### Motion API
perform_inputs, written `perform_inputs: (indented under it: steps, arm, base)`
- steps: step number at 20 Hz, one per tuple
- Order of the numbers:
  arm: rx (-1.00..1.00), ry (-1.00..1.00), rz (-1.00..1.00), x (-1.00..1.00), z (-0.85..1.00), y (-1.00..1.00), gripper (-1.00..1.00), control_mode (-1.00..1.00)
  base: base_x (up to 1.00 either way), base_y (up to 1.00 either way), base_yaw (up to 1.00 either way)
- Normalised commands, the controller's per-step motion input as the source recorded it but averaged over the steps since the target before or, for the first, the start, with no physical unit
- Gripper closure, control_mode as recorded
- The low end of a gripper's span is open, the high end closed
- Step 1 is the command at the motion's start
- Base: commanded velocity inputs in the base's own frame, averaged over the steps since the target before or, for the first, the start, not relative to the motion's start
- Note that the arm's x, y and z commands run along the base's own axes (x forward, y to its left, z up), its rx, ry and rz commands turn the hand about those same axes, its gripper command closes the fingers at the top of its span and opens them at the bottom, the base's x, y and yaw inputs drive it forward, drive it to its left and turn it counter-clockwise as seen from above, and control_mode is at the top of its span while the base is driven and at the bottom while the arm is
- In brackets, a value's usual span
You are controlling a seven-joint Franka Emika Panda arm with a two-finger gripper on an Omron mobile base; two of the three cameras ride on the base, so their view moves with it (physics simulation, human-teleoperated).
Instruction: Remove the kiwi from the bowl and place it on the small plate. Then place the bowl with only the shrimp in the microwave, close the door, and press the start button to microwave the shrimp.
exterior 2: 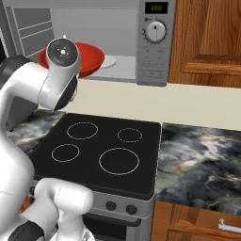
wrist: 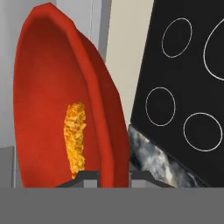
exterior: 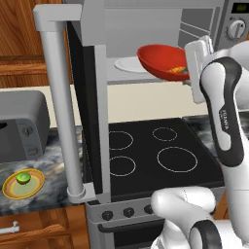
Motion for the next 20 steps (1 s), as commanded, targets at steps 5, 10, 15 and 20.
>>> perform_inputs:
  steps: [5,10,15,20]
  arm:
    - [0.01,0.04,0.03,0.79,0.0,0.0,1.0,-1.0]
    - [0.0,0.11,0.05,0.79,-0.05,0.11,1.0,-1.0]
    - [0.0,0.04,0.11,0.56,-0.12,0.08,1.0,-1.0]
    - [0.0,0.0,0.1,0.55,-0.15,0.03,1.0,-1.0]
  base:
    - [0.0,0.0,0.0]
    - [0.0,0.0,0.0]
    - [0.0,0.0,0.0]
    - [0.0,0.0,0.0]
